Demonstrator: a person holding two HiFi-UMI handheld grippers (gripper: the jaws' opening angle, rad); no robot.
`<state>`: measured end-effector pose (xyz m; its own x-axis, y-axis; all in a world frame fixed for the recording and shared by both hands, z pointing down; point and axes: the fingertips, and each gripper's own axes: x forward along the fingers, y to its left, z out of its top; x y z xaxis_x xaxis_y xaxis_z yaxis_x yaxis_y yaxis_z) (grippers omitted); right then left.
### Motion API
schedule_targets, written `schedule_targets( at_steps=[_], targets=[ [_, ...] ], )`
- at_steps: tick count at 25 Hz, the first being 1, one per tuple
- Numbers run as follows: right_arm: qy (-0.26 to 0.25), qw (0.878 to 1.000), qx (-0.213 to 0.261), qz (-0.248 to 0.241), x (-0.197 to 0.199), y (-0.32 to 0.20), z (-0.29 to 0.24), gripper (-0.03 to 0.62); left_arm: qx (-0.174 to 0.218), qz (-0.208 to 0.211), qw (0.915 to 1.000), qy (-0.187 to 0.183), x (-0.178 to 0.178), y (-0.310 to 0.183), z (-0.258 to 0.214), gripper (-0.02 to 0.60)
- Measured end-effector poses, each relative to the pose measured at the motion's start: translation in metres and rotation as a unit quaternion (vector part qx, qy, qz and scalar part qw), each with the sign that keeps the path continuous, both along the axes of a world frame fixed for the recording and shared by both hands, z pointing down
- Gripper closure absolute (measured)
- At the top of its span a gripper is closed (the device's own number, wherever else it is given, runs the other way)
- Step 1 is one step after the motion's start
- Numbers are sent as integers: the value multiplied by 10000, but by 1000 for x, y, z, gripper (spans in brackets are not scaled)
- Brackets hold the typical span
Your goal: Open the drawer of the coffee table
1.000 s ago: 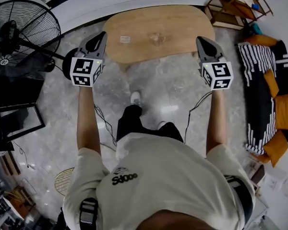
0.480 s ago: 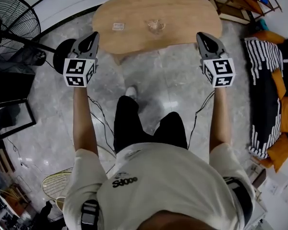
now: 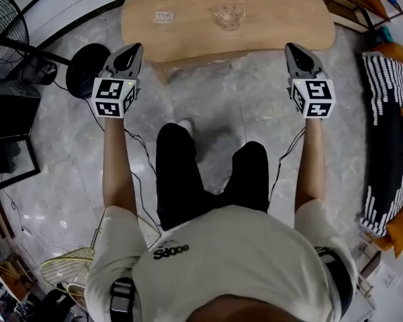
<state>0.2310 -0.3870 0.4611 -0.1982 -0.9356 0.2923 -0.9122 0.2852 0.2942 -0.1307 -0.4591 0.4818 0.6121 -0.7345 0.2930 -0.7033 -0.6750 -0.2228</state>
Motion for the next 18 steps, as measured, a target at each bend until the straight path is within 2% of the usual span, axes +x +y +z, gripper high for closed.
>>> schedule_targets(
  at_steps=[5,12,15,18],
  targets=[
    [237,9996,59,-110,7,8,69,586,100,-182,9998,66,-10,3,69,565],
    [131,9998,120,-86,18,27,140,586,23,-327,9994,-73,-24,31,158,565],
    [148,9997,156,-148,16,32,158,586,45,-473,9988,64,-25,41,180,565],
    [102,9996,126,-210,15,37,179,586,17,-681,9970,372,-25,47,194,565]
  ],
)
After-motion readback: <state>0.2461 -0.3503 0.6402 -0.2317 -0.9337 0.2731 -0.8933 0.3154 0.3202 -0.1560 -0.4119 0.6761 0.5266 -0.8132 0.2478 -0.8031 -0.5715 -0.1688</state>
